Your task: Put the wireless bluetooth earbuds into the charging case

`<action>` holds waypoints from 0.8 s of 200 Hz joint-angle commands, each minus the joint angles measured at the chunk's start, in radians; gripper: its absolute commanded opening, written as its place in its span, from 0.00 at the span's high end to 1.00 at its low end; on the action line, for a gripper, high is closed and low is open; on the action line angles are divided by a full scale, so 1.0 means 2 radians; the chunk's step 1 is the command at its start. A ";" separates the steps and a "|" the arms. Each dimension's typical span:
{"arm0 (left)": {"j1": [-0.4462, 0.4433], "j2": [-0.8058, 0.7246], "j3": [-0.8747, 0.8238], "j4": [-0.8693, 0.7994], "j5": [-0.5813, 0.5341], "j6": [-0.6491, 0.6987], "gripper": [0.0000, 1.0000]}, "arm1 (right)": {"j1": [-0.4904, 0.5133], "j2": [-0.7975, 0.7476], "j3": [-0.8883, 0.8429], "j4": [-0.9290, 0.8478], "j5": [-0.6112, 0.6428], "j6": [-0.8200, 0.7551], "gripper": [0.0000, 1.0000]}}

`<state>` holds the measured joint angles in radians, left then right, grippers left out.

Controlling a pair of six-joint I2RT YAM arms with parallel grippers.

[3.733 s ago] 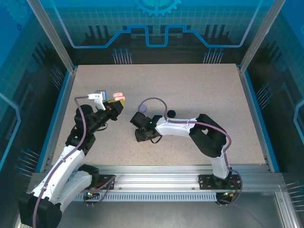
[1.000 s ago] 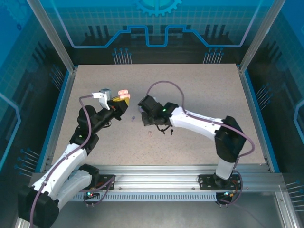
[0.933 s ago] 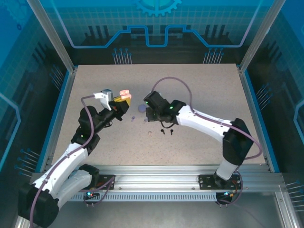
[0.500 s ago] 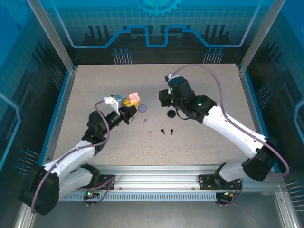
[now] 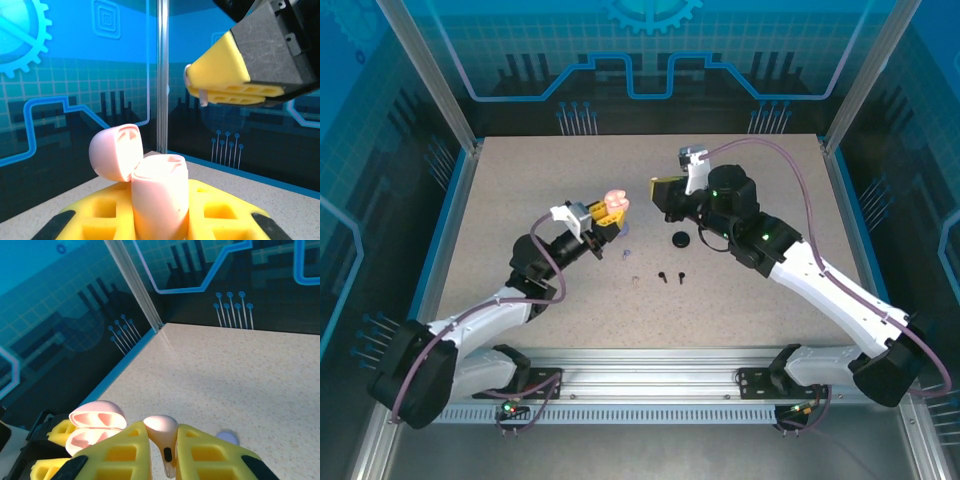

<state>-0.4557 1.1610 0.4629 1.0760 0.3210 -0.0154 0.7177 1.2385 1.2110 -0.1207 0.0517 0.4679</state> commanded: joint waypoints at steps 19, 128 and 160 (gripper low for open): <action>-0.005 0.026 0.025 0.065 0.044 0.022 1.00 | 0.015 -0.016 -0.024 0.084 -0.035 -0.030 0.85; -0.015 0.103 0.009 0.162 0.047 0.064 1.00 | 0.062 -0.018 -0.054 0.123 -0.006 -0.050 0.86; -0.016 0.103 0.012 0.162 0.049 0.064 1.00 | 0.064 -0.015 -0.057 0.119 -0.002 -0.047 0.87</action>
<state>-0.4789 1.3624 0.4835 1.3396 0.3950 0.0826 0.8318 1.2247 1.1110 0.0834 0.0257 0.3836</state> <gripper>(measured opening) 0.223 0.137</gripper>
